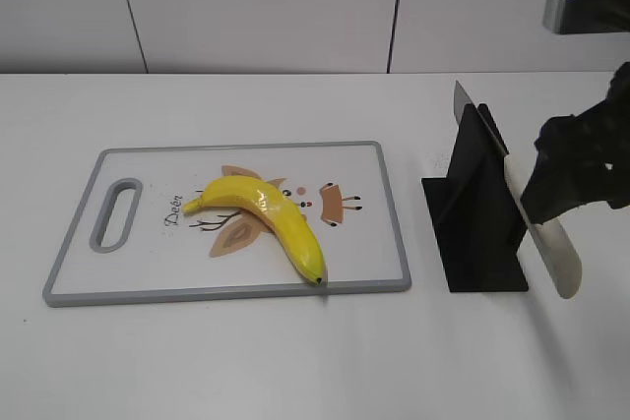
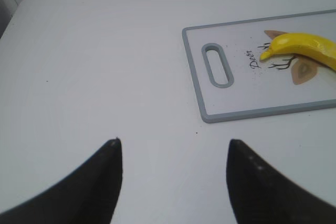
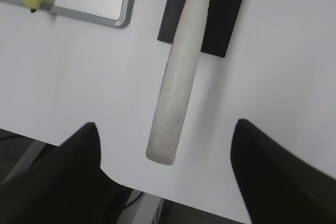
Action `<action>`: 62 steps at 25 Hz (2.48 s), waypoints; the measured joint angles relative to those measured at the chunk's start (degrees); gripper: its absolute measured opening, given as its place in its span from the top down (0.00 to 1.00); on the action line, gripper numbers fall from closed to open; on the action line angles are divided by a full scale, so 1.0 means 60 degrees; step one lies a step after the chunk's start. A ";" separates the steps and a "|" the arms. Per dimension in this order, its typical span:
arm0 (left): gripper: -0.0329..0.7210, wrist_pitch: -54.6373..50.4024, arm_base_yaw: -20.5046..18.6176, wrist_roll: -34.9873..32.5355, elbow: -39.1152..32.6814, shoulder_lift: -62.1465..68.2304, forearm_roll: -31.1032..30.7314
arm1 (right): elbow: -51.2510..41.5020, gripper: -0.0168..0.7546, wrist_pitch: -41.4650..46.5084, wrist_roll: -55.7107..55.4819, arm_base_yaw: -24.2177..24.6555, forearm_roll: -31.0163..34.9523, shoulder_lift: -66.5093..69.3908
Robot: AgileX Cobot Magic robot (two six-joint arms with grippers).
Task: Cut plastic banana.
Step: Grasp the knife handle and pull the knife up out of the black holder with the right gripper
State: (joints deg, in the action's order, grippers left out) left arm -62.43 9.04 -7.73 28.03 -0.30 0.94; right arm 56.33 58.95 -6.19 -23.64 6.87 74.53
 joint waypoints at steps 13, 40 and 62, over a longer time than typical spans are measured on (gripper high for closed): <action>0.18 0.0000 0.0000 0.0000 0.0000 0.0000 0.0000 | 0.0204 0.22 -0.0609 -0.0495 0.0000 -0.0008 0.2183; 0.18 0.0010 0.0000 0.0000 0.0000 0.0000 0.0000 | 0.0275 0.75 -0.0201 -0.1326 0.0018 0.0017 0.2648; 0.18 0.0010 0.0000 0.0000 0.0000 0.0000 0.0000 | 0.2763 0.76 0.1654 -0.1606 -0.0001 -0.0587 0.1093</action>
State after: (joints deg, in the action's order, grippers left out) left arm -62.37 9.04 -7.73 28.03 -0.30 0.94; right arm 72.90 68.87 -15.82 -23.64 3.35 81.08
